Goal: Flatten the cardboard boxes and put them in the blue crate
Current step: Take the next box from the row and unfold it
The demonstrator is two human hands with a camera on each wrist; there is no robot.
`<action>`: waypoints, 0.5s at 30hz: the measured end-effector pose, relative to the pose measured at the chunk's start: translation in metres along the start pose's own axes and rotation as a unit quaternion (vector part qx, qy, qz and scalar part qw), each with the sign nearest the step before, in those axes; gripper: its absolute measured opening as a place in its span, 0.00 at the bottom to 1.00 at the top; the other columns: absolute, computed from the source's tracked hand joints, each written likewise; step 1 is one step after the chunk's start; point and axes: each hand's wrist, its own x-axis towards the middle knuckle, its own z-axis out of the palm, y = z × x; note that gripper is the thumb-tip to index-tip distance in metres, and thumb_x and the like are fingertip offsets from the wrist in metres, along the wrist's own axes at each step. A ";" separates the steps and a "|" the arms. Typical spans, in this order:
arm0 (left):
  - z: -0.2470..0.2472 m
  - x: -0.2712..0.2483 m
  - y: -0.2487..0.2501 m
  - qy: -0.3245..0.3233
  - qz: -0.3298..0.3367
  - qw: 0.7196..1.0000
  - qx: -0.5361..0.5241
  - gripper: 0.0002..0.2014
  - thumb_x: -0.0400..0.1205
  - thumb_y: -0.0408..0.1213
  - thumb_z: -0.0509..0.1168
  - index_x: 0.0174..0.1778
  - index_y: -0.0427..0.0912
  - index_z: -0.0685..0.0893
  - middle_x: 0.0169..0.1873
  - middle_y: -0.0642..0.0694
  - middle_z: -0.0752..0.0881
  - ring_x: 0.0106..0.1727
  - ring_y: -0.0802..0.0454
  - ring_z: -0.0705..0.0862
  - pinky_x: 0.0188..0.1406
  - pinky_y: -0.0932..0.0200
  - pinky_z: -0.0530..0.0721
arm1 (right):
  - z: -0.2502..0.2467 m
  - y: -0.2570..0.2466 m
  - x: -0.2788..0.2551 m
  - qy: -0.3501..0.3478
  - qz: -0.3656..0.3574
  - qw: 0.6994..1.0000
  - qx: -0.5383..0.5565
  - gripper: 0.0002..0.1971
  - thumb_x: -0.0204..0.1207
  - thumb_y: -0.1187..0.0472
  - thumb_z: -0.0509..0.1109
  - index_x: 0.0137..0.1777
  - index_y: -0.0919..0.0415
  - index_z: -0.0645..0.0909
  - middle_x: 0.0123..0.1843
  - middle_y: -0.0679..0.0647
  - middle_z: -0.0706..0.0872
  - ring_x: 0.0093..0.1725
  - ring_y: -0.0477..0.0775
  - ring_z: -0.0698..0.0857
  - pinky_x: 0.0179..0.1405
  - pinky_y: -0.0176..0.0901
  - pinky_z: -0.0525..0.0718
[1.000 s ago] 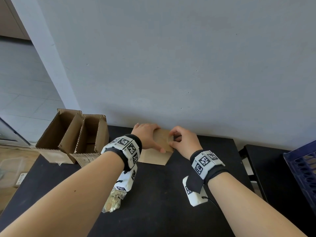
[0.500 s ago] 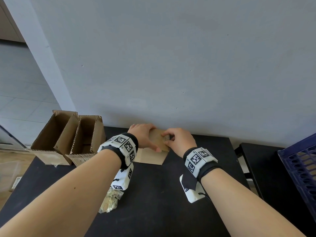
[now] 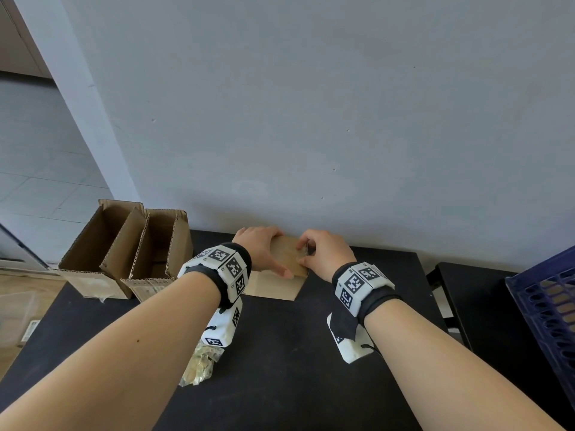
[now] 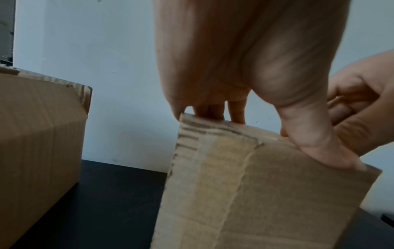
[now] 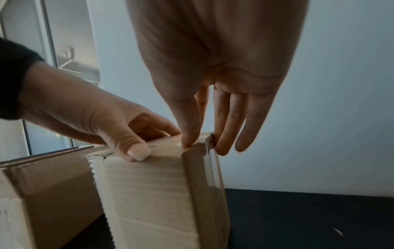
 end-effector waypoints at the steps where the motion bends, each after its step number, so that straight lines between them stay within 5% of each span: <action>1: 0.000 0.000 0.000 0.001 0.000 1.000 -0.001 0.46 0.60 0.63 0.78 0.72 0.51 0.71 0.65 0.50 0.80 0.68 0.47 0.75 0.74 0.50 0.65 | 0.000 -0.001 0.001 -0.003 0.001 1.000 -0.001 0.09 0.73 0.59 0.74 0.52 0.51 0.82 0.43 0.46 0.78 0.44 0.50 0.78 0.43 0.40 0.74; 5: 0.002 0.000 -0.002 0.006 0.000 1.000 -0.002 0.46 0.59 0.64 0.77 0.72 0.52 0.72 0.64 0.50 0.80 0.67 0.47 0.75 0.74 0.49 0.65 | 0.001 -0.001 0.001 -0.015 0.005 1.000 -0.005 0.05 0.73 0.60 0.73 0.43 0.49 0.80 0.43 0.45 0.81 0.48 0.52 0.83 0.48 0.44 0.81; 10: 0.001 -0.001 -0.001 0.004 -0.001 1.000 -0.005 0.46 0.60 0.63 0.77 0.73 0.51 0.71 0.65 0.50 0.79 0.68 0.47 0.75 0.75 0.49 0.64 | 0.008 0.004 -0.006 0.007 -0.001 1.000 0.018 0.22 0.75 0.58 0.71 0.69 0.44 0.78 0.59 0.48 0.86 0.59 0.54 0.84 0.59 0.45 0.80; 15: 0.001 -0.002 -0.001 0.005 -0.002 1.000 -0.004 0.46 0.61 0.63 0.78 0.73 0.51 0.71 0.66 0.50 0.79 0.69 0.48 0.74 0.74 0.51 0.65 | 0.013 0.005 -0.010 0.026 0.000 0.999 0.021 0.18 0.77 0.56 0.69 0.66 0.42 0.82 0.59 0.48 0.88 0.57 0.52 0.85 0.55 0.42 0.80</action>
